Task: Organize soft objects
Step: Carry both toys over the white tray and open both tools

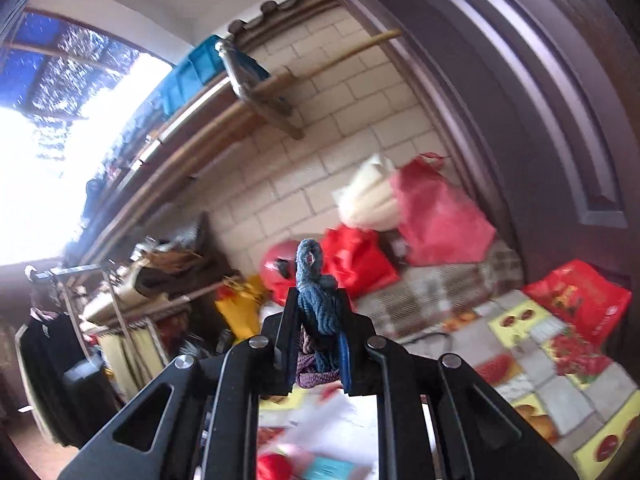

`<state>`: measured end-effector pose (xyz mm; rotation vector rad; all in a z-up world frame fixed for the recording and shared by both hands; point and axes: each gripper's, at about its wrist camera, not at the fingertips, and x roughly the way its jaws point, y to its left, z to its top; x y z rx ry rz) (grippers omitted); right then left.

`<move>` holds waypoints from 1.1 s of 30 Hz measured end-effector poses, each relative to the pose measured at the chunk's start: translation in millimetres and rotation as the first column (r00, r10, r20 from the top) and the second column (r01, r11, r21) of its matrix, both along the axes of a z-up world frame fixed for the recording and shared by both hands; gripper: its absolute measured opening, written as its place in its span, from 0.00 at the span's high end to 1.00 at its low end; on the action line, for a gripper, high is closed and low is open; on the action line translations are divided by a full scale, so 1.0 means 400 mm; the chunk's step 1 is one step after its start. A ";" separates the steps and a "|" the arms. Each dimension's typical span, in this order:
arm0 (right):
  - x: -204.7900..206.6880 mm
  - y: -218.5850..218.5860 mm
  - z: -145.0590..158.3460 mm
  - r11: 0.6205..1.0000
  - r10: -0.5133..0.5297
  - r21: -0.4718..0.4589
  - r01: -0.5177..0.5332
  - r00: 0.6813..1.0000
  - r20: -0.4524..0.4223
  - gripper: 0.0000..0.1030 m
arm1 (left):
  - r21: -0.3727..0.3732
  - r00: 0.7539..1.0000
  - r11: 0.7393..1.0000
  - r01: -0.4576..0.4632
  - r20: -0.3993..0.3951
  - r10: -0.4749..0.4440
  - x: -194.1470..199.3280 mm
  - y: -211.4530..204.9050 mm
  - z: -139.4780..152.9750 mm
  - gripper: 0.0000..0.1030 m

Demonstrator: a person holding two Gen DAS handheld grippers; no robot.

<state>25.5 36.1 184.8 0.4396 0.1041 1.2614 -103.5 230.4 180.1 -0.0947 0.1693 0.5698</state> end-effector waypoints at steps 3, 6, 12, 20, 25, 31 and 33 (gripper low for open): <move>-0.039 0.015 -0.001 1.000 0.010 0.013 -0.011 0.999 0.038 0.86 | -0.003 1.000 1.000 -0.021 -0.003 0.021 -0.006 0.008 -0.005 0.69; -0.050 0.037 -0.008 1.000 0.010 -0.029 -0.008 0.998 0.069 0.86 | -0.009 0.999 0.999 -0.039 -0.011 0.038 -0.005 0.010 -0.014 0.69; -0.016 0.085 -0.037 0.994 0.024 -0.107 -0.021 0.999 0.028 0.86 | -0.031 0.998 0.998 -0.050 -0.041 0.049 0.015 0.019 -0.039 0.69; 0.000 0.151 -0.083 0.977 0.047 -0.207 -0.049 0.999 -0.013 0.86 | -0.069 0.995 0.995 -0.065 -0.077 0.060 0.037 0.051 -0.068 0.69; 0.001 0.187 -0.108 0.964 0.060 -0.259 -0.066 0.998 -0.032 0.86 | -0.082 0.992 0.993 -0.080 -0.102 0.072 0.048 0.062 -0.085 0.69; 0.023 0.250 -0.156 0.932 0.076 -0.348 -0.102 0.993 -0.088 0.86 | -0.166 0.988 0.983 -0.078 -0.146 0.053 0.069 0.109 -0.130 0.69; 0.036 0.280 -0.188 0.911 0.085 -0.392 -0.129 0.988 -0.129 0.86 | -0.210 0.987 0.975 -0.077 -0.151 0.045 0.074 0.132 -0.151 0.69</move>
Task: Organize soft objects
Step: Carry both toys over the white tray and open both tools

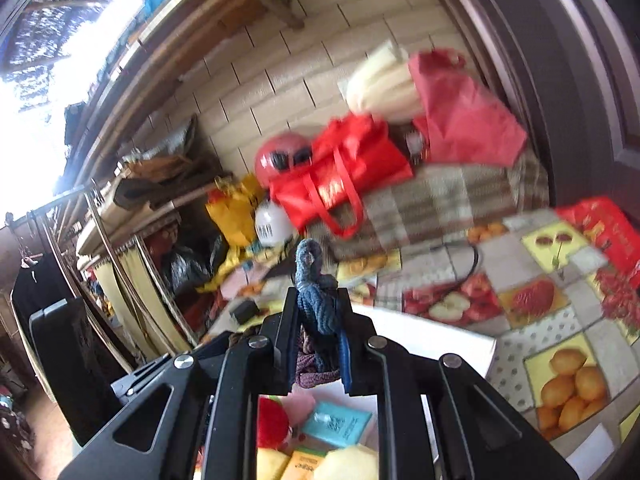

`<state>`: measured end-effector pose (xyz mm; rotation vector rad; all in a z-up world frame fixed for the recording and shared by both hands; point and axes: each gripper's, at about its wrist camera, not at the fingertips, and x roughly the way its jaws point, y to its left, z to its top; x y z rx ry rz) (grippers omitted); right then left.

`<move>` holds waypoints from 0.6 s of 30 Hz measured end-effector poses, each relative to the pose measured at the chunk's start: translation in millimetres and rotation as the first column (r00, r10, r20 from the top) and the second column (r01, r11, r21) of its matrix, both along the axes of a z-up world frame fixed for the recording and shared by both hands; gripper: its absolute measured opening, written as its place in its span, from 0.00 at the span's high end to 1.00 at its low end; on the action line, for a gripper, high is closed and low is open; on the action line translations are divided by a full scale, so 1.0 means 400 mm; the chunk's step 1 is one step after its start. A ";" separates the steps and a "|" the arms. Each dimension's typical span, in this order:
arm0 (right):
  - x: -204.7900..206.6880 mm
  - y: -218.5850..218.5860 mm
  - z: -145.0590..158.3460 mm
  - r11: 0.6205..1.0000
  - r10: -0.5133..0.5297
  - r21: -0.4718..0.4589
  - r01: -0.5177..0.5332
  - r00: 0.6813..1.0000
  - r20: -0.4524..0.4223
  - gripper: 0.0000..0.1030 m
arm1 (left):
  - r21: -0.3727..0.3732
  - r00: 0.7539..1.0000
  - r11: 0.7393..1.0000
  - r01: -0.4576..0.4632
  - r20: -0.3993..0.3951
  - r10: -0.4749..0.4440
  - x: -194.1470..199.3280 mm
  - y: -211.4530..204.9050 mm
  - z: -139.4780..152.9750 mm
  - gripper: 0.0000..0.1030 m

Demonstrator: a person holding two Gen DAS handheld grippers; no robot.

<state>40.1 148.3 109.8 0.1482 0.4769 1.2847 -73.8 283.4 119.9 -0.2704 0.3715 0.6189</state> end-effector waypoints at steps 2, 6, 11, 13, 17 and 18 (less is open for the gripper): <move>0.010 0.025 -0.030 0.999 0.012 -0.043 -0.013 1.000 -0.029 0.86 | -0.042 1.000 0.999 0.000 -0.004 0.000 0.006 0.020 -0.023 0.69; 0.023 0.066 -0.085 0.992 0.017 -0.123 -0.026 0.997 -0.070 0.85 | -0.091 1.000 0.996 0.005 -0.015 -0.006 0.022 0.036 -0.053 0.68; 0.040 0.072 -0.113 0.989 0.023 -0.143 -0.045 0.988 -0.150 0.82 | -0.110 0.999 0.993 -0.036 -0.042 0.031 0.035 0.044 -0.068 0.55; 0.050 0.065 -0.115 0.989 0.015 -0.142 -0.041 0.984 -0.177 0.77 | -0.104 0.998 0.993 -0.057 -0.040 0.053 0.027 0.046 -0.066 0.29; 0.058 0.045 -0.108 0.994 -0.016 -0.109 -0.007 0.978 -0.207 0.07 | -0.072 0.994 0.991 -0.113 -0.015 0.112 0.003 0.050 -0.054 0.00; 0.058 0.042 -0.103 0.994 -0.022 -0.105 0.001 0.978 -0.206 0.07 | -0.068 0.991 0.989 -0.131 -0.016 0.130 -0.001 0.052 -0.051 0.00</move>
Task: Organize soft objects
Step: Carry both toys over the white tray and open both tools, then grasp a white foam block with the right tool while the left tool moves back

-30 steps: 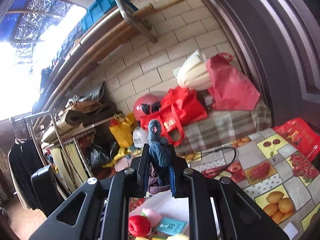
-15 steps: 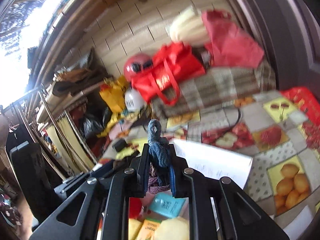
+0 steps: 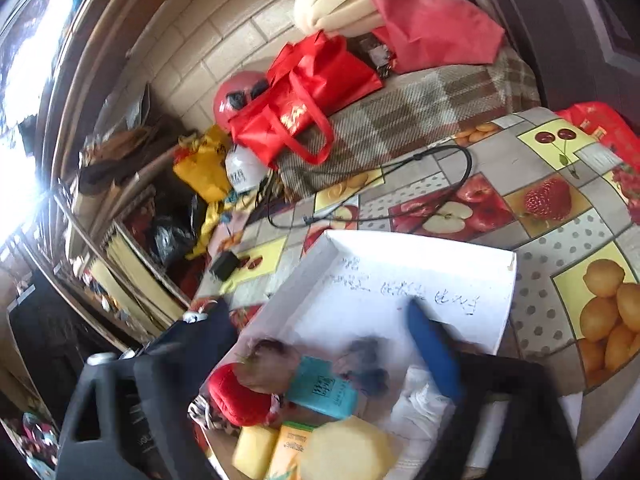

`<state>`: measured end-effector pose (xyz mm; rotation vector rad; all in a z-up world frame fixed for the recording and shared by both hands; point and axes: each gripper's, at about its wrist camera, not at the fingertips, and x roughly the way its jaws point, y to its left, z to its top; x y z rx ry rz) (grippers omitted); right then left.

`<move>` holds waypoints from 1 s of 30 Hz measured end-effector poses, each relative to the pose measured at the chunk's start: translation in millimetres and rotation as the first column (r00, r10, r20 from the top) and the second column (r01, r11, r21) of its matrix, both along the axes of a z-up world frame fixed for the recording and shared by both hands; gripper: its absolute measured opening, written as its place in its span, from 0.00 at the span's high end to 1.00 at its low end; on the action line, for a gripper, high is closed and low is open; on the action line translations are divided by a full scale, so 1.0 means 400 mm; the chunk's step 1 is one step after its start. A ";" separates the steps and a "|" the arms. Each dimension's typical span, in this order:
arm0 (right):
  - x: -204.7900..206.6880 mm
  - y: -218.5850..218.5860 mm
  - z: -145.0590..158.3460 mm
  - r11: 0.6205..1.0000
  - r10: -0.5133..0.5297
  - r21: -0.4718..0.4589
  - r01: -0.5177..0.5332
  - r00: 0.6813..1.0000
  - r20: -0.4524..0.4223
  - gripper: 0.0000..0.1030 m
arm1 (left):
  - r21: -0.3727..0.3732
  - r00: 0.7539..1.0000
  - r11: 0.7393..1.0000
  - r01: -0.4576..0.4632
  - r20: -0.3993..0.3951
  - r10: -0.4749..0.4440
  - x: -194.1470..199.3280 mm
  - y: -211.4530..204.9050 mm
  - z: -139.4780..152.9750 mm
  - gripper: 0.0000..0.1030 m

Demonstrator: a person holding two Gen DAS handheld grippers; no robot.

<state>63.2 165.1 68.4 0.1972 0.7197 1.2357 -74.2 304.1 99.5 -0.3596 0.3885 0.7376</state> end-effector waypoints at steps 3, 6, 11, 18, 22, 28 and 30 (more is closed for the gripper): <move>0.000 -0.015 0.014 0.999 -0.027 0.020 0.027 1.000 0.007 0.00 | -0.001 0.999 1.000 -0.017 0.029 0.017 -0.015 0.001 0.009 0.00; 0.002 -0.032 0.032 0.997 -0.052 0.051 0.052 0.999 0.005 0.00 | 0.000 0.998 1.000 -0.014 0.063 0.014 -0.029 -0.008 0.027 0.00; -0.016 -0.116 0.116 0.985 -0.079 0.162 0.067 0.994 0.072 0.00 | 0.031 0.991 0.999 0.019 0.132 -0.023 -0.069 -0.050 0.071 0.00; 0.003 -0.289 0.104 0.993 -0.111 0.065 0.095 0.933 0.342 0.00 | 0.031 0.955 0.982 0.184 0.232 -0.186 -0.103 -0.161 0.066 0.00; 0.049 -0.273 -0.007 0.966 -0.024 -0.224 0.125 0.914 0.405 0.00 | 0.051 0.957 0.976 0.210 0.194 -0.216 -0.076 -0.197 0.055 0.00; 0.038 -0.154 -0.151 0.890 0.235 -0.456 -0.016 0.873 0.427 0.00 | 0.010 0.947 0.960 0.278 0.161 -0.276 -0.049 -0.208 0.013 0.00; 0.021 -0.106 -0.179 0.849 0.331 -0.527 -0.040 0.818 0.471 0.00 | -0.013 0.947 0.957 0.288 0.151 -0.283 -0.043 -0.202 -0.002 0.00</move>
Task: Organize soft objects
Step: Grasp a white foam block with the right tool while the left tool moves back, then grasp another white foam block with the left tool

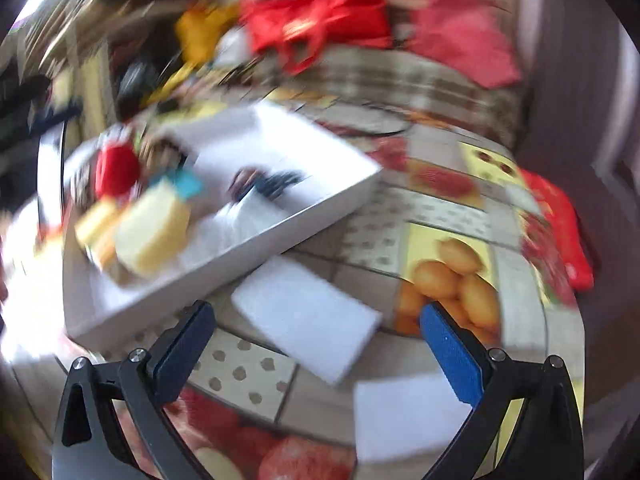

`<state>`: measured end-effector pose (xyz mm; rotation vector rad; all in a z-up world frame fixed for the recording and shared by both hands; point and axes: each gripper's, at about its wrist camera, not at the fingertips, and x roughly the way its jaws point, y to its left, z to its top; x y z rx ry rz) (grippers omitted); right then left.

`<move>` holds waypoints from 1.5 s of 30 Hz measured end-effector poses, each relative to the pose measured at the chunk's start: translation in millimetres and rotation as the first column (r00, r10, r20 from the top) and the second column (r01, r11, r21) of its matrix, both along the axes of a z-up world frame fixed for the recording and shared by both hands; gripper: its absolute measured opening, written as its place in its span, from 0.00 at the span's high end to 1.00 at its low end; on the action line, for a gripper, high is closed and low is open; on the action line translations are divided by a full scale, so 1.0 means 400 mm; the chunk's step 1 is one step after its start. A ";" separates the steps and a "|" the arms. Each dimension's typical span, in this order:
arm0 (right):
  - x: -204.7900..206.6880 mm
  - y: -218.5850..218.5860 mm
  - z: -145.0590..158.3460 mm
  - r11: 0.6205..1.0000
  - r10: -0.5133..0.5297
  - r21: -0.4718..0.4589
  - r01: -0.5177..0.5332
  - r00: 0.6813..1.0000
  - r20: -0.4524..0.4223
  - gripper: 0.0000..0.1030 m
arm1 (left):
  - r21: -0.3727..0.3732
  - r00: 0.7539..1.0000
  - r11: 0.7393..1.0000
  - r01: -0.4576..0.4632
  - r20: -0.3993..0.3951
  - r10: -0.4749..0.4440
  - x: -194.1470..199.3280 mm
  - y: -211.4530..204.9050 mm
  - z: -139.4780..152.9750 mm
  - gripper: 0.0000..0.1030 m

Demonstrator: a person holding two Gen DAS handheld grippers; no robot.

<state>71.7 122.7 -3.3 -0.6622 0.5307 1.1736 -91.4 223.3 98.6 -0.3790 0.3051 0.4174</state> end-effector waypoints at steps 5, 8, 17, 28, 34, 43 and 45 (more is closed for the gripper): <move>-0.010 0.081 -0.055 0.978 0.127 -0.174 -0.111 0.988 0.087 0.01 | -0.026 1.000 1.000 0.005 -0.020 -0.005 0.010 0.009 -0.018 0.00; 0.018 0.079 -0.063 0.973 0.156 -0.162 -0.164 0.986 -0.060 0.16 | -0.014 0.999 1.000 -0.003 -0.032 0.002 0.012 0.006 -0.021 0.00; -0.007 -0.044 0.015 0.999 0.027 0.043 -0.028 0.999 0.019 0.31 | 0.039 0.998 0.999 0.020 -0.063 -0.018 0.031 -0.029 -0.018 0.00; 0.185 -0.406 0.071 0.606 -0.196 0.637 0.476 0.866 -0.460 0.31 | 0.008 0.934 0.952 0.305 -0.195 -0.298 0.209 -0.173 -0.064 0.00; 0.228 -0.470 0.057 0.532 -0.155 0.654 0.537 0.822 -0.549 0.31 | 0.017 0.795 0.875 0.484 -0.426 -0.432 0.413 -0.280 -0.155 0.01; 0.236 -0.506 0.060 0.497 -0.050 0.685 0.533 0.806 -0.590 0.31 | -0.023 0.706 0.859 0.512 -0.559 -0.436 0.554 -0.336 -0.252 0.24; 0.237 -0.508 0.057 0.497 -0.037 0.684 0.534 0.801 -0.598 0.31 | 0.014 0.711 0.845 0.534 -0.548 -0.440 0.547 -0.354 -0.250 0.47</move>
